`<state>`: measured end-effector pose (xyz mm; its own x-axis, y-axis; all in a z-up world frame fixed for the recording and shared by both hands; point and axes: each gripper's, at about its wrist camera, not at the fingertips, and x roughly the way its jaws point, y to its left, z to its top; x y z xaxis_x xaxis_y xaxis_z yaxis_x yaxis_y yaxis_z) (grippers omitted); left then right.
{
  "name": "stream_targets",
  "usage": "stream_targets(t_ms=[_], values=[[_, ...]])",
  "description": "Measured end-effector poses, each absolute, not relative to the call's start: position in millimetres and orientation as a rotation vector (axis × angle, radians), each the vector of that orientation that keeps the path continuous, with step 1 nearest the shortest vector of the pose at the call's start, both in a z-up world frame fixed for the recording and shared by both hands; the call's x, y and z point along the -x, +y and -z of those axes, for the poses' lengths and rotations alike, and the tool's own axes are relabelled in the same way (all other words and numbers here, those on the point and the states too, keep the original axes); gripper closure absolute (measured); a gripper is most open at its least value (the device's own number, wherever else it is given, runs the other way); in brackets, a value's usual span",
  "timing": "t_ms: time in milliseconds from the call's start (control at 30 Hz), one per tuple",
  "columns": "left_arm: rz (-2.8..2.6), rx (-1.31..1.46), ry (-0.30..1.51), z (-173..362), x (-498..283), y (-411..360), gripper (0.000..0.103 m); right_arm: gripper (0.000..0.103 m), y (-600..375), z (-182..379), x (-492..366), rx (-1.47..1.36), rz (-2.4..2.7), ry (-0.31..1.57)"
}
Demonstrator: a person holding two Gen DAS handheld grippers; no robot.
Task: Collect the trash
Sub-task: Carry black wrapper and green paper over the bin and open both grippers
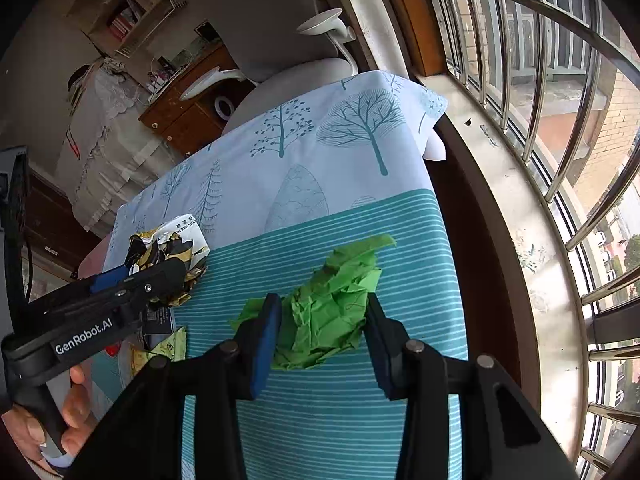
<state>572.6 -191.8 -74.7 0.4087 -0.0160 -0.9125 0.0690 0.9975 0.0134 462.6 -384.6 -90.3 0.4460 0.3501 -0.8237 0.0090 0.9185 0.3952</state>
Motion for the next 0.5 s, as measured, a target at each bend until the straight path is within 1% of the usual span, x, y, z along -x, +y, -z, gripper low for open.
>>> stream_targets(t_ms=[233, 500], values=[[0.083, -0.02, 1.097, 32, -514, -169, 0.048, 0.062, -371, 72, -428, -0.417, -0.247, 1.112], [0.092, 0.026, 1.061, -13, -414, -120, 0.048, 0.062, -339, 37, -360, -0.431, -0.255, 1.11]])
